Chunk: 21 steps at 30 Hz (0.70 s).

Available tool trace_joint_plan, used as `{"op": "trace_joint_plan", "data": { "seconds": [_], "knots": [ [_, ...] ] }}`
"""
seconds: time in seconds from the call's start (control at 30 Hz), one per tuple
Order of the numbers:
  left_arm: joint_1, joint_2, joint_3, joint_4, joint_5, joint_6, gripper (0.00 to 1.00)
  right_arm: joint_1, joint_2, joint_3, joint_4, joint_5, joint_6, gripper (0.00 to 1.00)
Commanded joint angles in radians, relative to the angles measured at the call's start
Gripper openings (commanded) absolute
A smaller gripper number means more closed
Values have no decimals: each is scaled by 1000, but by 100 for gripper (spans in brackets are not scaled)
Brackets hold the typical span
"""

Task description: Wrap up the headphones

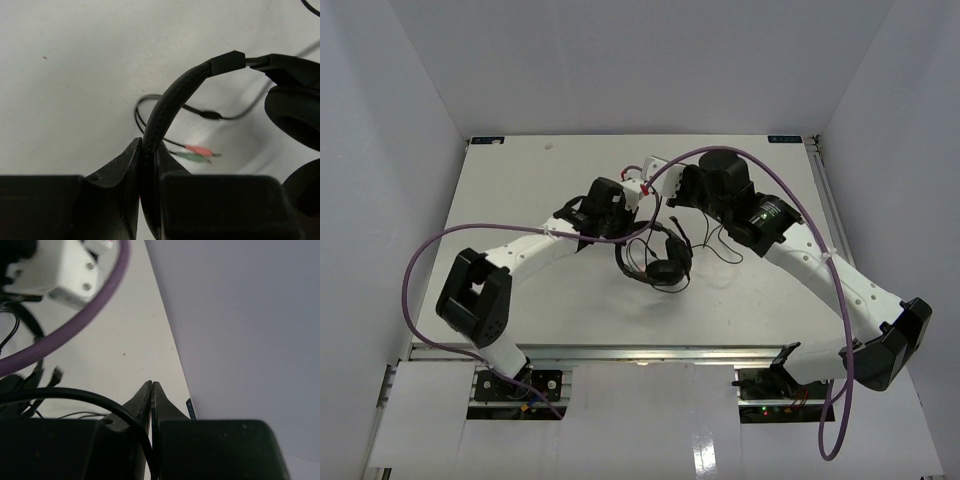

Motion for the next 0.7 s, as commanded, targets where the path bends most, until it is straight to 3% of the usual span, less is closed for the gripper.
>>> {"op": "trace_joint_plan", "data": {
  "seconds": [0.0,0.17,0.47,0.67],
  "knots": [
    [7,-260,-77,85,101,-43,0,-68,8,-14,88,-18,48,8],
    [6,-411,-120,45,162,-81,0,-235,1,-34,116,-227,175,8],
    [5,-580,-131,-18,358,-119,0,-264,131,69,92,-389,256,8],
    [5,-664,-84,-40,356,-152,0,-342,222,90,85,-484,355,8]
  ]
}}
